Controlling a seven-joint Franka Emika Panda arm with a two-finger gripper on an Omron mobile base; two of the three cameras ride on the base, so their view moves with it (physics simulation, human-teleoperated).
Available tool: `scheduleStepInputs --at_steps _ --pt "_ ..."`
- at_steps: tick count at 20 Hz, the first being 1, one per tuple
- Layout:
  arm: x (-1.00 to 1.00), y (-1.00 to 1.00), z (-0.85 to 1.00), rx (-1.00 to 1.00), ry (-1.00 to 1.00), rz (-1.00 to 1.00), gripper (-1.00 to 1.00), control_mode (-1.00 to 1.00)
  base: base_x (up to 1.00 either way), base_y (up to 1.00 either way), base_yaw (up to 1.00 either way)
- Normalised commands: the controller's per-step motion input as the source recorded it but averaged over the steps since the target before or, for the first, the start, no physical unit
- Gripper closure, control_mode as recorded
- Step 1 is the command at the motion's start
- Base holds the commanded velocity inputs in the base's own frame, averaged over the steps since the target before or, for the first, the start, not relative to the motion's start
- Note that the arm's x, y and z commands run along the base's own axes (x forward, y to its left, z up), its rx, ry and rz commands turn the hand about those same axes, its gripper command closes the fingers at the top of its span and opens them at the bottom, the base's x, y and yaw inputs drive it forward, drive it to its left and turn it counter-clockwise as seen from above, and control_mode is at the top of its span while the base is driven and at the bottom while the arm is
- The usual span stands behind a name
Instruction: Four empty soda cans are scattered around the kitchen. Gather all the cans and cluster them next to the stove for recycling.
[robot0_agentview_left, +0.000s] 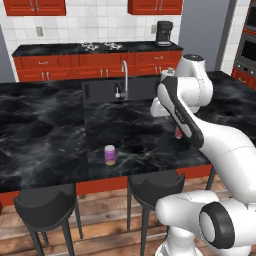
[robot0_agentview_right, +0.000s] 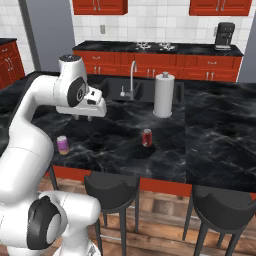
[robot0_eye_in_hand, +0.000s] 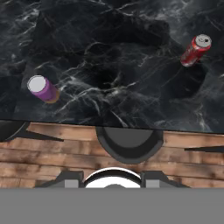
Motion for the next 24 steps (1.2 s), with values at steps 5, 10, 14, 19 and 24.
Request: scheduleStepInputs --at_steps 5,10,14,19,24 --pt "0.00 0.00 0.00 0.00 0.08 0.00 -1.00 -1.00 0.00 0.00 0.00" --pt "0.00 0.23 -0.02 0.00 0.21 0.00 -1.00 -1.00 0.00 0.00 0.00" --pt "-0.03 0.42 -0.05 0.00 0.19 0.00 -1.00 -1.00 0.00 0.00 0.00" --pt "-0.01 0.45 -0.18 0.00 0.11 0.00 -1.00 -1.00 0.00 0.00 0.00" --pt "0.00 0.39 -0.42 0.00 0.00 0.00 -1.00 -1.00 0.00 0.00 0.00"
